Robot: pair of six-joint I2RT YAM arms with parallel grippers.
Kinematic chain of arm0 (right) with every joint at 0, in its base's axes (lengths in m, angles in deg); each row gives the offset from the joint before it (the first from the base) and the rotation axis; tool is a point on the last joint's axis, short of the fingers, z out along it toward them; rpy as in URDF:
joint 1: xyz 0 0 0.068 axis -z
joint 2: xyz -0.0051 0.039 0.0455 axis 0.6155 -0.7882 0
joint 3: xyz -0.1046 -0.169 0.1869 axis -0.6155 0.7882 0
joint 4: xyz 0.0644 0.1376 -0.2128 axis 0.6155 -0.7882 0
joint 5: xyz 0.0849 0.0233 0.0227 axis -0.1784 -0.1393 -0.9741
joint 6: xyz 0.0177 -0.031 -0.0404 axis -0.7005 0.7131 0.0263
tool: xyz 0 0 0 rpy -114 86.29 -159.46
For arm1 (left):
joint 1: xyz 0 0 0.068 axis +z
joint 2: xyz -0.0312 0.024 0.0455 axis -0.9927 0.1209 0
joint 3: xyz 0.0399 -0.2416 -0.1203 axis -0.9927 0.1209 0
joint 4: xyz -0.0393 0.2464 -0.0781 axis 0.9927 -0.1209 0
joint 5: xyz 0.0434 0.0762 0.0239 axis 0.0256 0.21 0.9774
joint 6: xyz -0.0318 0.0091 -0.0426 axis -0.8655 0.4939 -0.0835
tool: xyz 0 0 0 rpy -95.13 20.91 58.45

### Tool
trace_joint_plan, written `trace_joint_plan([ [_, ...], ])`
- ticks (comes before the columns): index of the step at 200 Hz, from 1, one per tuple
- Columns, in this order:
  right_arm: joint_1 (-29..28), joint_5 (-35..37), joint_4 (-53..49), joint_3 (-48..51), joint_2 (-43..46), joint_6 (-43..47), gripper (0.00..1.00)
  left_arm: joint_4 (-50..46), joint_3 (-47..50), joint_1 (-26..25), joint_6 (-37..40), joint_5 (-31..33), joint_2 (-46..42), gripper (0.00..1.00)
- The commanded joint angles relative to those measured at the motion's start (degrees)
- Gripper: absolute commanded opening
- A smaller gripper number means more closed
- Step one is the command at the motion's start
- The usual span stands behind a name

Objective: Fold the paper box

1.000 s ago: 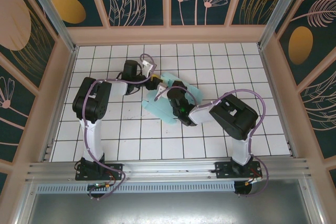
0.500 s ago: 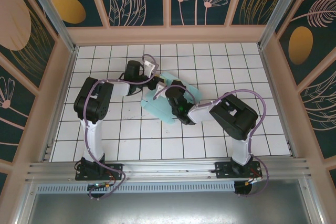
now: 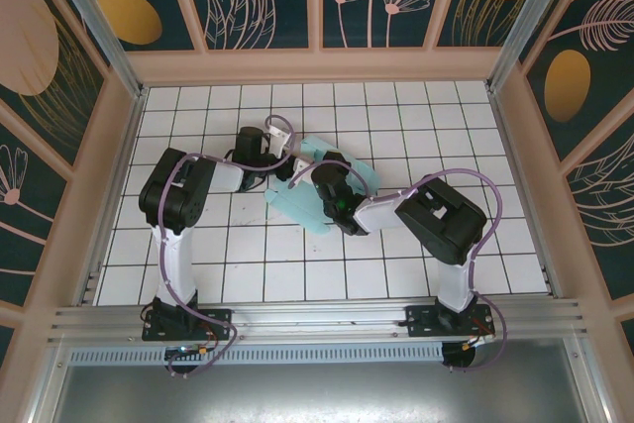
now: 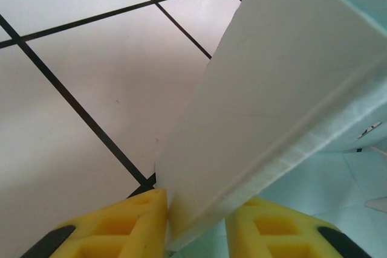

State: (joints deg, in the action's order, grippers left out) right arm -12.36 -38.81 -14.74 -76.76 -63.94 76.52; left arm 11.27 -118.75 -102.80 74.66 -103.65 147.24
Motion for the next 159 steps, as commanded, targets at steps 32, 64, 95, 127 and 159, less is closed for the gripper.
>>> trace_joint_plan([
  [32,-1.07,-2.72,-3.38,-1.21,0.19,-2.62,0.00,3.45,-0.39,-0.86,0.84,1.41,-2.10,0.32],
  [64,-1.16,-3.08,-3.81,-1.05,0.21,-2.64,0.00,2.67,-1.29,-0.98,-0.77,0.94,-1.75,0.29],
  [95,-1.16,-3.02,-3.93,-0.94,0.02,-2.62,0.00,4.83,0.06,-1.17,-0.73,0.36,-2.95,0.26],
  [127,-1.18,-3.12,-4.51,-1.04,-0.20,-3.21,0.00,4.88,0.03,-1.20,-0.84,-0.71,-3.52,0.18],
  [159,-1.16,-2.95,-4.78,-1.12,-0.24,-3.43,0.00,4.57,0.08,-1.26,-0.67,-1.23,-3.42,0.10],
])
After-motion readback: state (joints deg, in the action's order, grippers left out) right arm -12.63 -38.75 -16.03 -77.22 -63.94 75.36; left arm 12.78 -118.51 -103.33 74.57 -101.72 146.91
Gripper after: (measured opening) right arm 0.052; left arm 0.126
